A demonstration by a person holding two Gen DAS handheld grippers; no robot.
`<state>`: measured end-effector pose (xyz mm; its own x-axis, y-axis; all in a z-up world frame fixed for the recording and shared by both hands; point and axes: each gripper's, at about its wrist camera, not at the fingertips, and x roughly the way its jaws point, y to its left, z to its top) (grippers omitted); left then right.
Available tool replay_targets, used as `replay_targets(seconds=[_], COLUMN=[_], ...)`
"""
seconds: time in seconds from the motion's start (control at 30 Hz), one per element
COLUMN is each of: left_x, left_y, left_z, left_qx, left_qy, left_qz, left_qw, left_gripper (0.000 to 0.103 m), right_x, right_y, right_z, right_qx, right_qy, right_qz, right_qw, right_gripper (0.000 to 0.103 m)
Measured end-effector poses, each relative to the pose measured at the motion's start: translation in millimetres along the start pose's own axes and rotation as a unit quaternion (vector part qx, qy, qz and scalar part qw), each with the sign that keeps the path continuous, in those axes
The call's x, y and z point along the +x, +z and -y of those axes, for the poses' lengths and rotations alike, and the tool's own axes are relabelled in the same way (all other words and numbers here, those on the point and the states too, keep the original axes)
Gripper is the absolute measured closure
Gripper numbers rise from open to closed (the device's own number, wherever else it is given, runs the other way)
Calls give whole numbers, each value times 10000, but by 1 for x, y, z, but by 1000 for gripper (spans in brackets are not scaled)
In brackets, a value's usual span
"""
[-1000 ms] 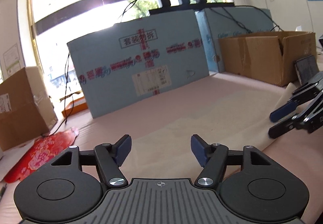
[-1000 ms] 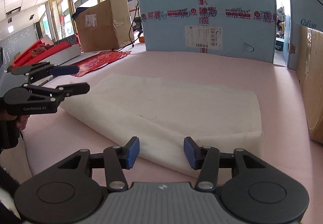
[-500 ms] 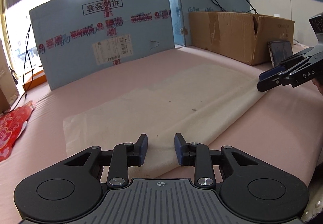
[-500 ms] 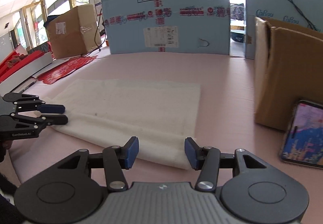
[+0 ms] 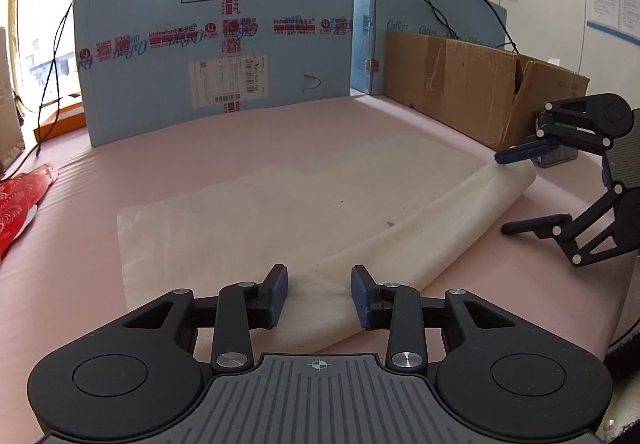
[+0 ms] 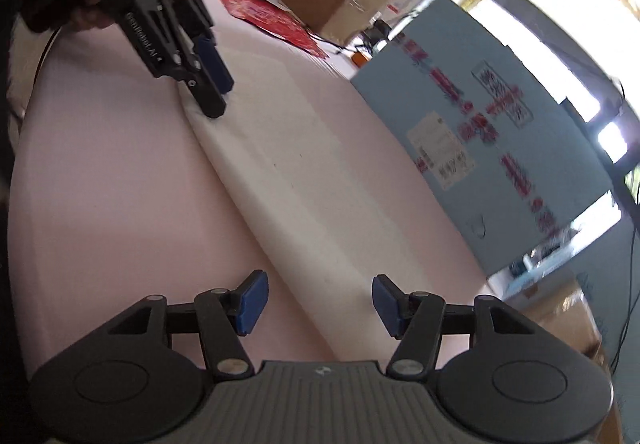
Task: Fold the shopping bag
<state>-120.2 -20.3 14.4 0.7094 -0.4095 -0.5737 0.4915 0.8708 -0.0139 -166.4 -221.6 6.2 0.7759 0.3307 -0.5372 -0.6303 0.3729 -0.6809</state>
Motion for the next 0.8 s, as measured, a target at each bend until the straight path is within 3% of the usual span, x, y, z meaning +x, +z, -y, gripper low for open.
replay_targets(seconds=[0.1,0.17,0.27,0.33,0.43,0.53,0.6,0.63,0.7,0.8], left_x=[-1,-3,-11,-17,-16,-6,0,2,7,17], left_y=[1,2,6,9,15,16,16,17,19,19], left_z=[1,4,6,8,14,17,12,4,-12,-48], left_qx=[158,338,593,794,1198,1644,1635,1430,1016,-14], left_qy=[-20,-63,-343,-629,-996,-1149,-1250,-1391,-1668,-2095], left_qz=[24,104,358,550,541,172,-113,-198,-368,-562], left_qw=[9999,9994,9970,9933,9863,9795,9785,9797,9800,9762], left_gripper=[67,61,53,45,42,43,66,79,81,85], right_x=[9,16,22,21,14,10,13,18,32,53], right_y=[12,18,23,25,32,37,36,34,25,3], right_z=[-14,-22,-21,-15,1,26,41,50,66,100], right_qx=[-870,-1421,-1610,-1470,-1029,-323,133,431,1095,2436], right_qy=[30,174,486,653,1054,1590,1920,2120,2490,3091], right_qz=[211,351,358,350,482,635,618,550,355,145], right_qw=[9960,9891,9851,9864,9879,9847,9794,9748,9616,9192], right_gripper=[58,78,90,92,94,94,94,93,91,83])
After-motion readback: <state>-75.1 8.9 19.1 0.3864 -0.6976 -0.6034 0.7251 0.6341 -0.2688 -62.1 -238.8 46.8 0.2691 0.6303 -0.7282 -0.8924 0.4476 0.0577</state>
